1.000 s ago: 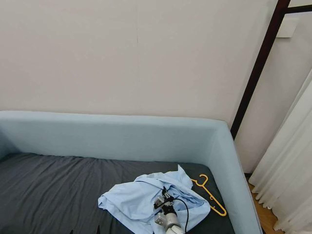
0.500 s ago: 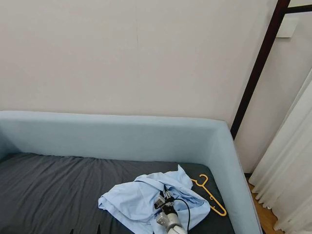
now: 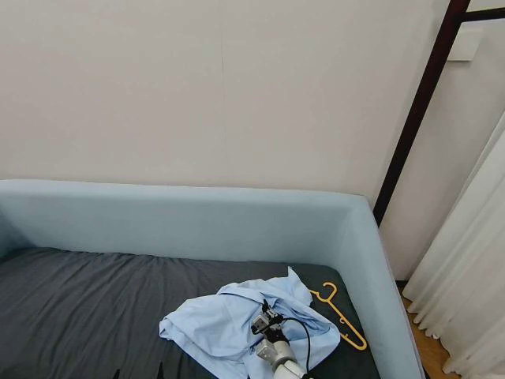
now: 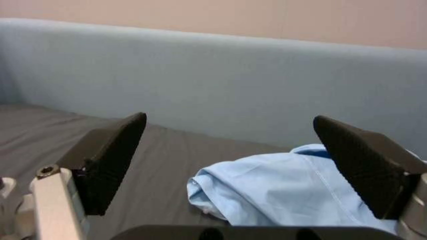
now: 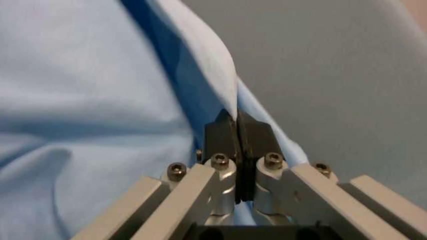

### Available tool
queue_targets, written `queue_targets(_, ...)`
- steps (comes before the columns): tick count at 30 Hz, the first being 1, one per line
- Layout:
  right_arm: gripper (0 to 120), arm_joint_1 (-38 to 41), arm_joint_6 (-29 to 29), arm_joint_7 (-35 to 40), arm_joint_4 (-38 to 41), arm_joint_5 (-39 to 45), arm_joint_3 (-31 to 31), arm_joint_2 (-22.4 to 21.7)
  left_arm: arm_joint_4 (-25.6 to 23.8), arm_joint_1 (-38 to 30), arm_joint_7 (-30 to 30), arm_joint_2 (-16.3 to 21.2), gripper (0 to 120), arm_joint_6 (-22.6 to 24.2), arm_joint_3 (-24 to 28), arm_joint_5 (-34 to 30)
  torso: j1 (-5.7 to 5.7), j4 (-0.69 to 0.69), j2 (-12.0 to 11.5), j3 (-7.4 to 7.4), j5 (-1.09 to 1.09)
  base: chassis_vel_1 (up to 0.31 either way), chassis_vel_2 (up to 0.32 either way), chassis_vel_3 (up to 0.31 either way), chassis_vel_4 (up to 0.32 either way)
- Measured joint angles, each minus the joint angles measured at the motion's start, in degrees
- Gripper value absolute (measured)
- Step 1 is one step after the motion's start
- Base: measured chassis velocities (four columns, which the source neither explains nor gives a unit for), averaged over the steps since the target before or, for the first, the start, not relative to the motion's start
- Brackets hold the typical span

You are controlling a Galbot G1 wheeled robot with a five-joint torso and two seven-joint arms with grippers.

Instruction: Pick up the clothes from the sofa and hang them on the clothes hanger.

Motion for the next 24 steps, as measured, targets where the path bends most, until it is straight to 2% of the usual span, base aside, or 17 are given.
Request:
queue_targets(6, 0, 0.95, 0.53, -1.40, 9.85, 2.81, -0.42, -5.54, -0.97, -0.10, -0.39, 0.57, 99, 0.78, -0.01, -0.21, 0.00, -0.01, 0.00, 0.00, -0.01, 0.000, 0.000, 0.000, 0.000)
queue_targets(9, 0, 3.70, -0.60, -2.71, 19.42, 8.95, -1.23, -10.63, -2.63, -0.32, -0.82, 1.65, 99, 1.74, 0.06, -0.77, 0.00, -0.01, 0.00, 0.00, -0.01, 0.000, 0.000, 0.000, 0.000)
queue_targets(11, 0, 4.04, -0.69, -2.88, 20.25, 9.75, -1.24, -11.05, -2.86, -0.33, -0.84, 1.80, 99, 1.88, 0.08, -0.95, 0.00, 0.00, 0.00, 0.00, -0.01, 0.000, 0.000, 0.000, 0.000)
queue_targets(14, 0, 7.25, -1.24, -4.42, 27.77, 18.56, -0.72, -14.40, -5.84, -0.20, -1.16, 3.78, 99, 3.08, 0.03, -2.97, 0.00, 0.00, 0.00, 0.00, -0.02, 0.000, 0.000, 0.000, 0.000)
queue_targets(16, 0, 7.91, -1.37, -4.77, 29.35, 20.74, -0.38, -15.04, -6.89, 0.00, -1.31, 4.65, 99, 3.53, -0.19, -3.64, 0.00, 0.00, 0.00, 0.00, -0.01, 0.000, 0.000, 0.000, 0.000)
queue_targets(20, 0, 10.88, -3.51, -5.44, 36.64, 32.22, 1.80, -17.03, -11.43, 0.98, -3.15, 10.11, 99, 5.33, -2.00, -6.60, 0.00, 0.01, 0.00, 0.00, -0.02, 0.000, 0.000, 0.000, 0.000)
queue_targets(21, 0, 10.88, -3.51, -5.44, 36.64, 32.22, 1.80, -17.03, -11.43, 0.98, -3.15, 10.11, 99, 5.33, -2.00, -6.60, 0.00, 0.01, 0.00, 0.00, -0.02, 0.000, 0.000, 0.000, 0.000)
queue_targets(24, 0, 12.98, -4.60, -6.24, 40.65, 37.37, 3.85, -18.18, -15.29, 1.71, -5.69, 15.53, 99, 6.80, -5.03, -8.66, 0.00, 0.01, 0.00, 0.00, -0.01, 0.000, 0.000, 0.000, 0.000)
